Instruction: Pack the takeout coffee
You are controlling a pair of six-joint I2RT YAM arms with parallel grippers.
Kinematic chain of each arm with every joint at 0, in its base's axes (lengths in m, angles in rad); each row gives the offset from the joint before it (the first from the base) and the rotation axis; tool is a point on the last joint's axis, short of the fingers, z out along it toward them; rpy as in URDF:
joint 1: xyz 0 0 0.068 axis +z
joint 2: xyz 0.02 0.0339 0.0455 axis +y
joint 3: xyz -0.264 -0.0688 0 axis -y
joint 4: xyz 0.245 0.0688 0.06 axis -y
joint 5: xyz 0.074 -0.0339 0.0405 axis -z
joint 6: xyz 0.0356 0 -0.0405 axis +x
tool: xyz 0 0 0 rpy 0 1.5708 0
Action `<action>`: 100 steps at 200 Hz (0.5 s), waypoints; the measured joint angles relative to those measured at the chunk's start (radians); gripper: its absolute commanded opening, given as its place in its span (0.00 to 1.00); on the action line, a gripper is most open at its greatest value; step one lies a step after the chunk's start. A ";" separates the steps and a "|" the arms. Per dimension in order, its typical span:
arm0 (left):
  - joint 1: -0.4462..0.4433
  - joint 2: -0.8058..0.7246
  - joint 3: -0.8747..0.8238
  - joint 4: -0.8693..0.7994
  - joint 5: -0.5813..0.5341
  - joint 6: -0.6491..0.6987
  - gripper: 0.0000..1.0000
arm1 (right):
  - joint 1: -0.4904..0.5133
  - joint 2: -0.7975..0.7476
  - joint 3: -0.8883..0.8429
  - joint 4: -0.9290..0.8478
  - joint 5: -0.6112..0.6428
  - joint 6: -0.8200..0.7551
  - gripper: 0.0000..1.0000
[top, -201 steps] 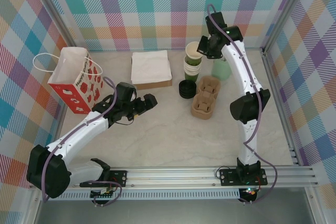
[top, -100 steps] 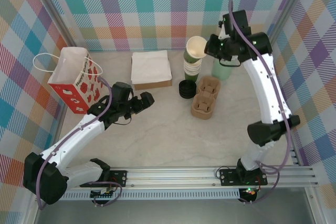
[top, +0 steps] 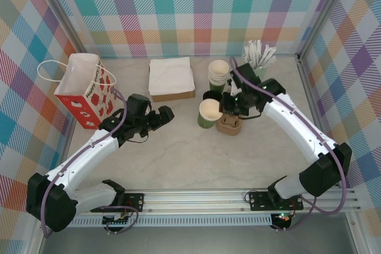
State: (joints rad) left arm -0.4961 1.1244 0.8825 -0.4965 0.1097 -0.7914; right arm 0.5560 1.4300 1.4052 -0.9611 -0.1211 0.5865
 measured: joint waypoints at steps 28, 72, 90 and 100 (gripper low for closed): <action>0.000 0.000 0.000 0.001 0.001 -0.008 0.99 | 0.054 0.000 -0.118 0.062 0.019 0.010 0.05; 0.000 0.008 0.000 0.000 0.004 -0.013 0.98 | 0.108 0.064 -0.138 0.131 0.065 0.008 0.05; 0.000 0.013 0.000 0.001 0.004 -0.017 0.98 | 0.123 0.098 -0.138 0.151 0.075 0.008 0.05; 0.000 0.015 0.000 0.000 0.004 -0.018 0.98 | 0.130 0.114 -0.138 0.157 0.082 0.008 0.05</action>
State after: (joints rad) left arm -0.4961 1.1397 0.8825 -0.4961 0.1139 -0.8093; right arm 0.6861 1.5444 1.2667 -0.8040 -0.0387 0.5941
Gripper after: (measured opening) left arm 0.982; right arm 0.053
